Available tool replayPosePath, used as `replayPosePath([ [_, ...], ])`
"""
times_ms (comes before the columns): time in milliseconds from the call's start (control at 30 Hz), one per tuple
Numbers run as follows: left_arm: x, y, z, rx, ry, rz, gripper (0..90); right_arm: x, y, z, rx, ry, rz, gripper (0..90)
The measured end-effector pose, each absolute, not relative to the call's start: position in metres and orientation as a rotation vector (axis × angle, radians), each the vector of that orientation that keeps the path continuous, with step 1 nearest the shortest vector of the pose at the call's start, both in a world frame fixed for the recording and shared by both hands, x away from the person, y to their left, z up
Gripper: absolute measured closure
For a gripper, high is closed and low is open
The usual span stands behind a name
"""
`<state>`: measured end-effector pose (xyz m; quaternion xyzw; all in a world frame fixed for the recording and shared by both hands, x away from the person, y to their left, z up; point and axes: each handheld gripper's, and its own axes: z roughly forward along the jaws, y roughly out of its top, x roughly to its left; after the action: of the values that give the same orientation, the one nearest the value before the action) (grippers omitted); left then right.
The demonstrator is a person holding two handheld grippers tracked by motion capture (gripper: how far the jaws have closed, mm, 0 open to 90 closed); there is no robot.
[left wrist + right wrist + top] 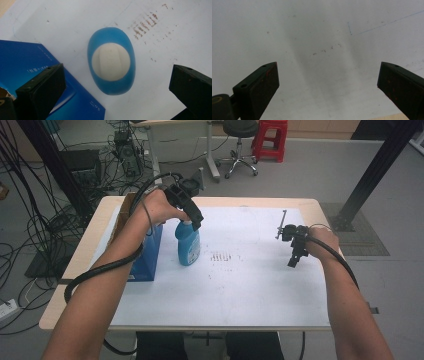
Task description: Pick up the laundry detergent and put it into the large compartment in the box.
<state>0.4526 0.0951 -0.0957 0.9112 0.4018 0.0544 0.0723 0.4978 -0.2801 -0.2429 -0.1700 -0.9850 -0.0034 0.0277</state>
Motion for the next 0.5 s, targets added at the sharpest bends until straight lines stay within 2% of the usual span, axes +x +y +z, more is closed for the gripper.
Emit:
replayPosePath([
  [500, 0.4586, 0.0998, -0.1022, 2.730, 1.230, 0.141, 1.1, 0.4952, -0.2831, -0.2425, -0.536, -3.044, -0.014, 3.5],
])
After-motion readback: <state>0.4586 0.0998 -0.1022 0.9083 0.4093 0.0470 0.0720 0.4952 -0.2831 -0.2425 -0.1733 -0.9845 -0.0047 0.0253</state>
